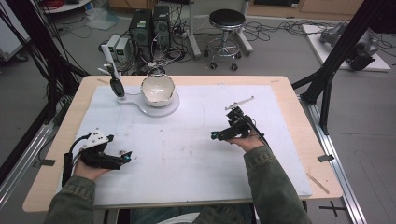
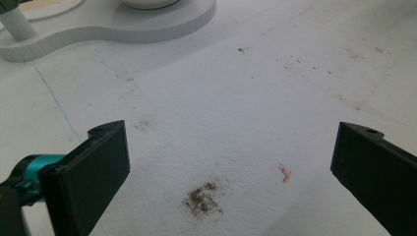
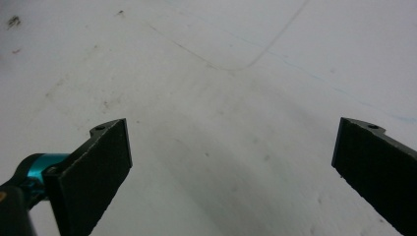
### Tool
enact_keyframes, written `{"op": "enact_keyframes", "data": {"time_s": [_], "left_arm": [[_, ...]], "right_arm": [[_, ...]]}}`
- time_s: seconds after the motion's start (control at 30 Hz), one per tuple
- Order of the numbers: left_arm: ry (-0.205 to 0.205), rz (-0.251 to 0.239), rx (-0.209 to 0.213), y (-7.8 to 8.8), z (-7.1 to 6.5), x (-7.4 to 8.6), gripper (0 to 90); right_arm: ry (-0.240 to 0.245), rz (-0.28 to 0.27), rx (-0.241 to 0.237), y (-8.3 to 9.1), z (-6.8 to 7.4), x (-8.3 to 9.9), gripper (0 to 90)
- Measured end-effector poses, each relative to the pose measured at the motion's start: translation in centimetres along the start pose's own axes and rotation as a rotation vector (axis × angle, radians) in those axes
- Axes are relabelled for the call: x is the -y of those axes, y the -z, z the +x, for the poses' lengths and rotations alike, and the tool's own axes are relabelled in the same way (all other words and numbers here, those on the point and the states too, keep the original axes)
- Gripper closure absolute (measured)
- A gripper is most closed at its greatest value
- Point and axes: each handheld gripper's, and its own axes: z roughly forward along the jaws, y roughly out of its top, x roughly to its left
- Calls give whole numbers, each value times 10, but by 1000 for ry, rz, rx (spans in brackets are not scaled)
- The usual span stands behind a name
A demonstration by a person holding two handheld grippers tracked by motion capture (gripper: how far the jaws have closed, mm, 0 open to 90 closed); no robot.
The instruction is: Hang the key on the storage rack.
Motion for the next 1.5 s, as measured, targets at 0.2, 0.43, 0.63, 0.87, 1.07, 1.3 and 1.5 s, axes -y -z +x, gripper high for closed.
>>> {"op": "enact_keyframes", "data": {"time_s": [0.2, 0.43, 0.63, 0.87, 1.07, 1.3, 1.5], "left_arm": [[-6, 11, 7, -1, 0, 0, 18], [-5, 27, 15, -2, 0, 1, 18], [-18, 43, 19, -4, -2, 1, 18], [-5, 45, 18, -2, -2, 2, 18], [4, 45, 13, 1, -2, 3, 18], [13, 41, 11, 4, -4, 4, 18], [25, 32, 15, 5, -1, 5, 18]], "right_arm": [[-17, -30, 35, 14, -15, 20, 6], [-7, -91, 73, 35, -27, 43, 6], [-54, -160, 111, 55, -42, 63, 6], [-75, -217, 124, 68, -55, 90, 6], [-93, -288, 140, 85, -62, 116, 6], [-121, -435, 160, 100, -66, 144, 6], [-105, -420, 183, 94, -67, 147, 6]]}}
